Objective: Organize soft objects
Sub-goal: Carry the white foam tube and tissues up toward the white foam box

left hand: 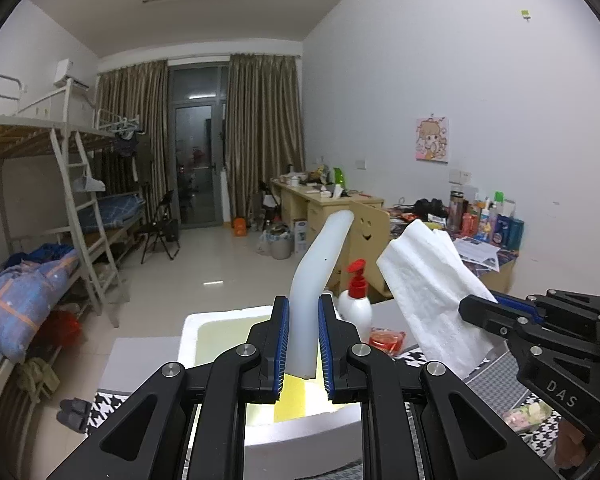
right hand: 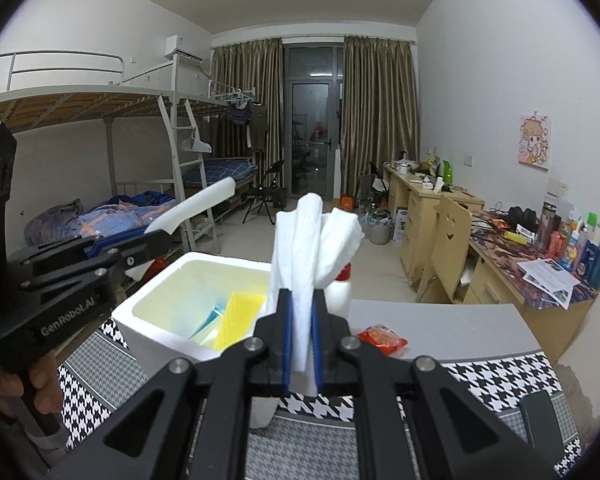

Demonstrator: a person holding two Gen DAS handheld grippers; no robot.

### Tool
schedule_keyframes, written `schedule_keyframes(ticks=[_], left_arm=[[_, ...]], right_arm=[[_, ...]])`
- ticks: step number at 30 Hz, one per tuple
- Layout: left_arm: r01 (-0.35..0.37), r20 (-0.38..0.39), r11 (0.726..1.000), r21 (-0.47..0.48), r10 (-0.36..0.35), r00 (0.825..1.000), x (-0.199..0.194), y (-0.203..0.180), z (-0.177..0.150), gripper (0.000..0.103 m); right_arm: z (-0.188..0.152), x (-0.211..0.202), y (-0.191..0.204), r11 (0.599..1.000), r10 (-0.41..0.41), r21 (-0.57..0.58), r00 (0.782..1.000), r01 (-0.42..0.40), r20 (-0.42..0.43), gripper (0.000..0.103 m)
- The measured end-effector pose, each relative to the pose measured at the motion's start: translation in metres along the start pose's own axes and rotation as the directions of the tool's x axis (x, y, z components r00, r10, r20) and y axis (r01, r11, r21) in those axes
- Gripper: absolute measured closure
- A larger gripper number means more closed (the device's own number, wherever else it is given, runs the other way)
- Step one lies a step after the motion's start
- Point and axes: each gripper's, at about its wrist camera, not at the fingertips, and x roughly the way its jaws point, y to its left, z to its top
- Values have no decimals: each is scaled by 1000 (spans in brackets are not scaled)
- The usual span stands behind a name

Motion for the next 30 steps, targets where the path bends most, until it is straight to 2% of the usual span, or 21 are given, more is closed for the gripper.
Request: schedule_keyframes(ticks=[8, 15, 30], left_arm=[[-58, -8, 998, -2, 58, 998, 9, 11, 3, 87], [-86, -49, 996, -24, 84, 995, 23, 23, 0, 87], [-111, -125, 993, -40, 105, 987, 51, 38, -10, 85]], right_arm=[[9, 7, 7, 1000, 25, -13, 1000, -25, 5, 91], [13, 20, 13, 999, 43, -18, 999, -43, -15, 91], [15, 38, 17, 999, 38, -23, 998, -39, -50, 91]])
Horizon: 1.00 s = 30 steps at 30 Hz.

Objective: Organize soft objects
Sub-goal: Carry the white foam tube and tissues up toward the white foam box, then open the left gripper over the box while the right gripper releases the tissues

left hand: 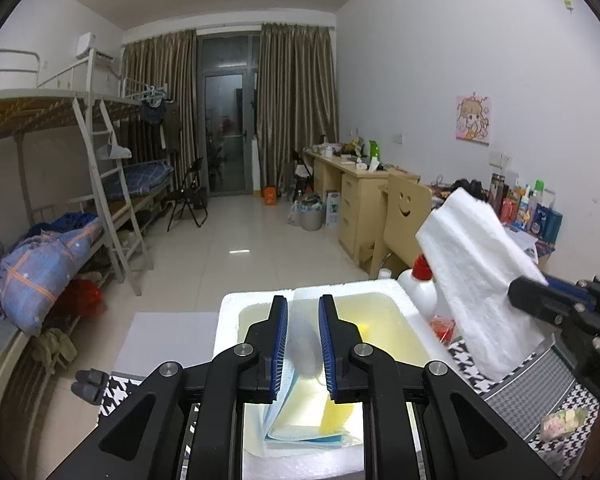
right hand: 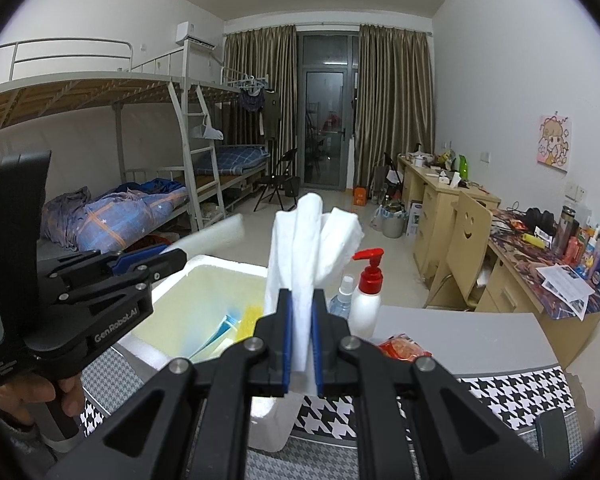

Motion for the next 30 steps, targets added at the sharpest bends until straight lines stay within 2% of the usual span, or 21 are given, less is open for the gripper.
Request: schedule_keyframes(ticks=[1, 2, 3, 4, 5, 9, 11, 14, 30], left_arm=[[-8, -5, 1000, 2, 8, 1000, 1, 1, -1, 79], [-22, -10, 1000, 3, 22, 1000, 2, 3, -2, 63], [-24, -11, 1000, 1, 24, 1000, 3, 3, -2, 52], [-25, -6, 1000, -6, 24, 1000, 1, 5, -3, 32], [-31, 3, 999, -17, 31, 1000, -1, 7, -4, 22], [-46, 27, 999, -20, 46, 999, -9, 13, -5, 14], [-60, 45, 998, -31, 62, 997, -14, 17, -5, 5], [-72, 62, 996, -44, 75, 995, -18, 22, -5, 1], [-107, 90, 991, -75, 114, 989, -38, 44, -12, 1]], right_arm=[[0, 1, 0, 1000, -1, 3, 1000, 1, 0, 91], [0, 2, 1, 1000, -1, 4, 1000, 1, -1, 91], [0, 3, 1, 1000, 1, 2, 1000, -1, -5, 91], [1, 5, 2, 1000, 0, -1, 1000, 0, -8, 91], [1, 6, 4, 1000, -2, -4, 1000, 2, -9, 91], [1, 11, 9, 1000, 6, -11, 1000, -6, -18, 91], [1, 13, 9, 1000, 9, -12, 1000, -9, -22, 91], [3, 17, 13, 1000, 15, -17, 1000, -16, -27, 91], [9, 35, 34, 997, 60, -35, 997, -62, -45, 91]])
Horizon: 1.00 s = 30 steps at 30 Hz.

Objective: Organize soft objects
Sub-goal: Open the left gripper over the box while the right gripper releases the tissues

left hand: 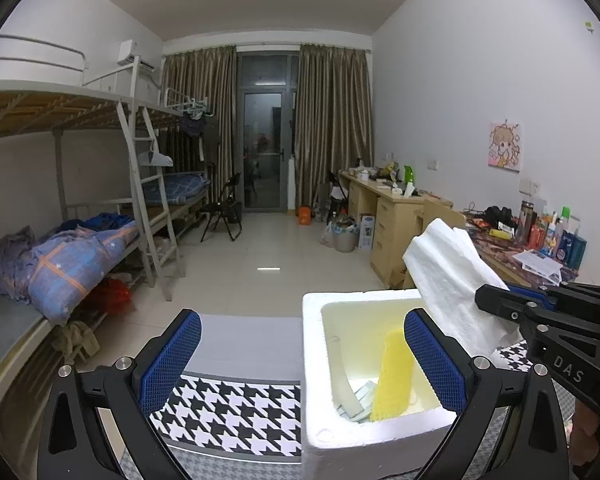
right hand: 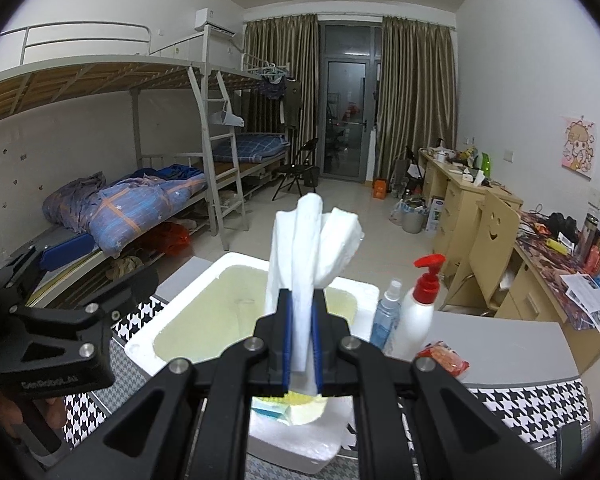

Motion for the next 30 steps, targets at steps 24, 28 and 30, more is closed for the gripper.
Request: schedule_keyframes(ticks=[24, 28, 30], left_arm=[[2, -8, 999, -37, -3, 1000, -5, 19, -11, 1], [4, -8, 999, -38, -5, 1000, -5, 20, -11, 1], [8, -8, 999, -35, -8, 1000, -4, 20, -12, 1]], right_arm=[[-4, 44, 8, 999, 15, 42, 992, -10, -126, 33], [-5, 41, 7, 999, 18, 50, 991, -12, -131, 33], [-4, 38, 6, 999, 15, 51, 992, -9, -126, 33]])
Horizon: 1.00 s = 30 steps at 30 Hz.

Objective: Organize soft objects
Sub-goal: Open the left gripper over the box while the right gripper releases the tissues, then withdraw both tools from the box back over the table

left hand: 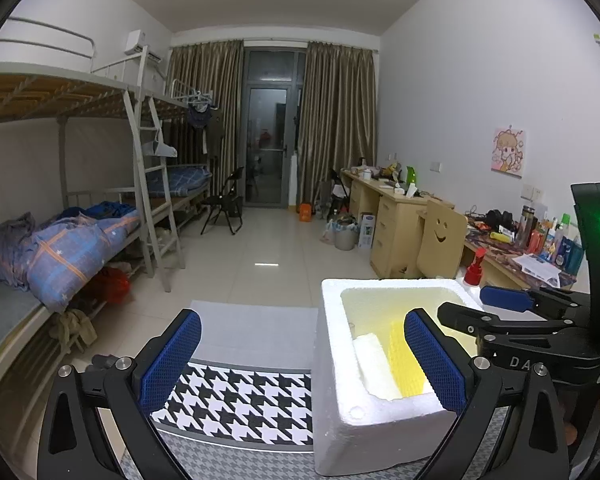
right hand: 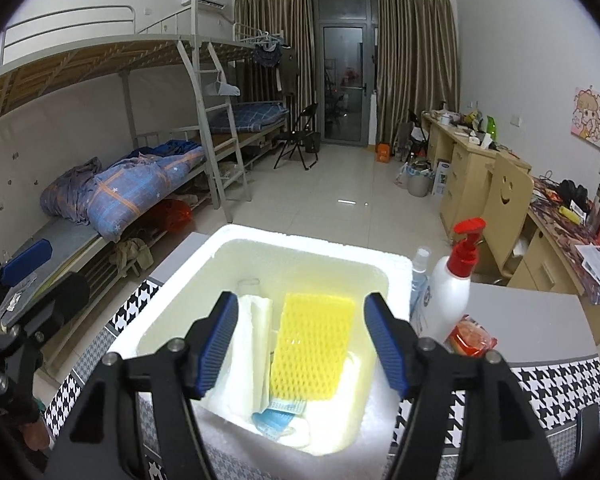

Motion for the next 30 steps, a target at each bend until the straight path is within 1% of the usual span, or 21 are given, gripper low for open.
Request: schedule_keyframes(ticks=[13, 17, 21, 30], left_arm=[[10, 6, 1000, 18, -10, 1000, -13, -13, -2, 1], [16, 16, 1000, 21, -16, 1000, -23, -19, -3, 1], [23, 20, 999, 27, -23, 1000, -29, -26, -2, 1], [55, 33, 998, 38, -56, 998, -48, -39, -4, 1]], right_arm=[[-5, -29, -4, 1000, -7, 28, 999, 6, 49, 28], [-7, -40, -6, 1000, -4, 30, 997, 2, 74, 21], [-11, -55, -11, 998, 17, 52, 994, -22, 107, 18], [-25, -84, -14, 998, -16, 55, 988, 8, 152, 17]])
